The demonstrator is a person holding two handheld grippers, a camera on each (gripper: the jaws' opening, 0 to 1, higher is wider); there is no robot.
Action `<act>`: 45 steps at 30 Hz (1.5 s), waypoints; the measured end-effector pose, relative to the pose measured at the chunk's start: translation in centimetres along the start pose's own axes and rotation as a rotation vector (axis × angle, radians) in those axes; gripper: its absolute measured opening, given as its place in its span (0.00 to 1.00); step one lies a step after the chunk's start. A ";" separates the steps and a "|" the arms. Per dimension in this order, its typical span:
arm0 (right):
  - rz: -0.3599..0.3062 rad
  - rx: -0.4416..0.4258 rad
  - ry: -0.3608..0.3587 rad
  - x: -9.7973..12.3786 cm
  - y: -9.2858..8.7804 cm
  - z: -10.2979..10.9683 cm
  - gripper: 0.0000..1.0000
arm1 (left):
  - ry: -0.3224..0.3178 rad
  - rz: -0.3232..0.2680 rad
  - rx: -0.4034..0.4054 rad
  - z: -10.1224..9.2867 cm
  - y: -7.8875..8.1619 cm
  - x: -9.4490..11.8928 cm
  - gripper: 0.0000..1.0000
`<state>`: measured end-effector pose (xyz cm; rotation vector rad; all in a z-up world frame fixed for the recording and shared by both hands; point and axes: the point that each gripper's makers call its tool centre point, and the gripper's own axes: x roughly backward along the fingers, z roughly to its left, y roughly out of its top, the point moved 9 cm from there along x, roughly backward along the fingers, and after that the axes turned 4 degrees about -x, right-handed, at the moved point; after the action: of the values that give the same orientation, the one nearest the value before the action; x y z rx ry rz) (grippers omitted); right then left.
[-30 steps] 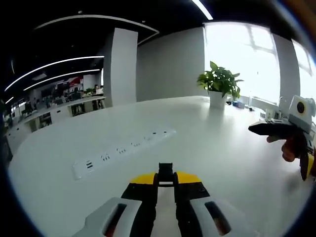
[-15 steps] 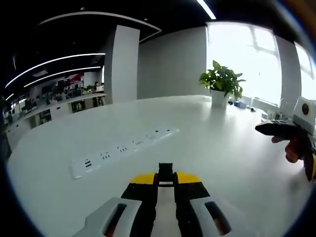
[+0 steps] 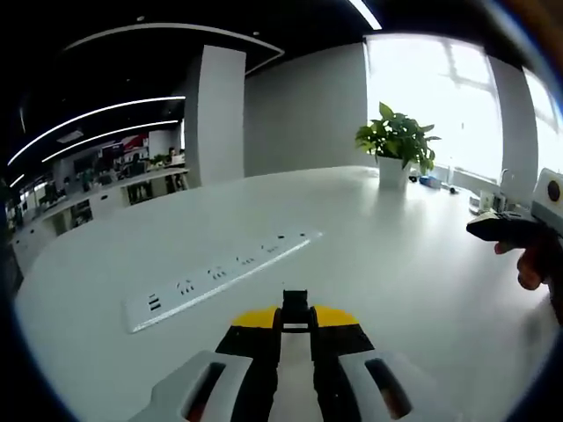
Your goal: Snap the two parts of the plastic buckle together until the buckle closes and remains connected.
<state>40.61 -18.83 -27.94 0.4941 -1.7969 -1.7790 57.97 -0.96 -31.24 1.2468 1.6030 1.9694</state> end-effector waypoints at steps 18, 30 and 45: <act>-0.009 -0.001 0.004 0.0 0.1 0.1 0.96 | 0.007 0.021 -0.008 0.3 -0.1 -1.6 0.10; -0.007 -0.001 0.007 0.1 0.0 0.2 0.96 | 0.017 0.041 -0.002 1.2 -0.3 -1.9 0.10; -0.002 0.001 0.010 0.2 0.0 0.4 0.96 | 0.017 0.064 -0.004 1.4 -0.8 -2.2 0.10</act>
<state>40.21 -18.59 -27.86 0.5038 -1.7912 -1.7740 60.09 -1.34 -32.90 1.2975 1.5850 2.0261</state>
